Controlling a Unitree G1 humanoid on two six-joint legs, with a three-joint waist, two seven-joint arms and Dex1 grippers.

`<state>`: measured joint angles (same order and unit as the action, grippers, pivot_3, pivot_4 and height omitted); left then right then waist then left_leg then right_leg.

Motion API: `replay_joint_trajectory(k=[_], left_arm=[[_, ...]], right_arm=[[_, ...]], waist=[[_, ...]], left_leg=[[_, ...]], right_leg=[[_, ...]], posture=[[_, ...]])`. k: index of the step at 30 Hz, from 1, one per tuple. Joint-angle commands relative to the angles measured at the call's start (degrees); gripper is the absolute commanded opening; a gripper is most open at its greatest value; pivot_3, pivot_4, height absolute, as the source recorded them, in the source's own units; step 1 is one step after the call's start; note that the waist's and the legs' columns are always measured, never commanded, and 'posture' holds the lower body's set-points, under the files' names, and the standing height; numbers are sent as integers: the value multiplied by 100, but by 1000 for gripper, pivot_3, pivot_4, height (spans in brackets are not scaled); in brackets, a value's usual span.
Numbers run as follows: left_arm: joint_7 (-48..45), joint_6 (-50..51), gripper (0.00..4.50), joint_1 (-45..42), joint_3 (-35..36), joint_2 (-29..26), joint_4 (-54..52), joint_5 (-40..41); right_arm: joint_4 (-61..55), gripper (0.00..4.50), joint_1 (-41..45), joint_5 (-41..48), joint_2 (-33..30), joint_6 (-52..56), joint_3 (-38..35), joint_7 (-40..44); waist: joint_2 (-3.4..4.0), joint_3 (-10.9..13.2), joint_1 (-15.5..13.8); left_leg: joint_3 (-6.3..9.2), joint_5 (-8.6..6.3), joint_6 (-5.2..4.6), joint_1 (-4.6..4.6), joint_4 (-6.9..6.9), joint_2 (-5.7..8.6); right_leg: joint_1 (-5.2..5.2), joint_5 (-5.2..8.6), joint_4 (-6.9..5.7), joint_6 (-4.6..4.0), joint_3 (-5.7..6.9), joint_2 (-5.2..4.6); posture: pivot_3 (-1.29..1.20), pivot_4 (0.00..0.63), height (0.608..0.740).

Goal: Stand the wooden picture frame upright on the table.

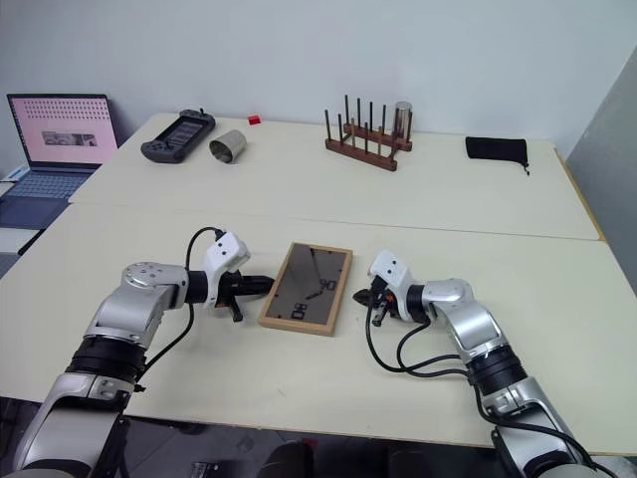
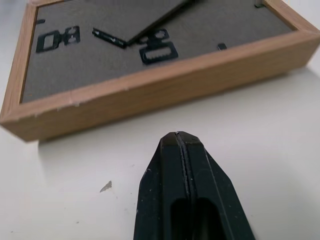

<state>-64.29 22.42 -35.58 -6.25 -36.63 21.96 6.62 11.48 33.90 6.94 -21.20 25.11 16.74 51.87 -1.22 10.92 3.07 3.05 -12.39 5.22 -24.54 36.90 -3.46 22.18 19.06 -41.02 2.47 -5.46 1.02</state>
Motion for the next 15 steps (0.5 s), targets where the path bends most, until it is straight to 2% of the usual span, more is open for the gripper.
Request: replay_joint_trajectory(k=[1, 10, 12, 13, 15], left_arm=[[-114, 74, 27, -35, -162, 83, -565, 90], [-114, 394, 27, 98, -209, 190, -1051, 191], [-177, 515, 401, 150, -35, 84, -998, 309], [-295, 716, 453, 190, 53, -20, -1018, 442], [-467, 1140, 909, 260, 205, -219, -1092, 703]], right_arm=[[-207, 0, -22, 23, -140, 7, -240, -84], [-160, 0, -126, -31, -570, -50, -440, -21], [-112, 0, -130, -49, -617, -89, -449, -6], [-68, 0, -120, -69, -629, -118, -448, -15], [19, 0, -94, -109, -641, -176, -438, -31]], waist=[[0, 0, -4], [0, 0, -1], [0, 0, 3], [0, 0, 6], [0, 0, 19]], left_leg=[[0, 0, 0, -1, 0, 0], [0, 0, 0, -2, 0, 1], [0, 0, 0, -2, 0, 1], [-1, 0, 0, -2, 0, 1], [0, 0, 0, -2, 0, -1]], right_leg=[[0, 0, 2, 0, 0, 0], [0, 0, 3, 0, -2, 0], [0, 0, 3, 0, -2, 0], [0, 0, 3, 0, -3, 0], [0, 0, 2, 0, -2, 1]], posture=[[0, 150, 740], [0, 150, 740], [0, 150, 740], [0, 150, 740], [0, 150, 740]])
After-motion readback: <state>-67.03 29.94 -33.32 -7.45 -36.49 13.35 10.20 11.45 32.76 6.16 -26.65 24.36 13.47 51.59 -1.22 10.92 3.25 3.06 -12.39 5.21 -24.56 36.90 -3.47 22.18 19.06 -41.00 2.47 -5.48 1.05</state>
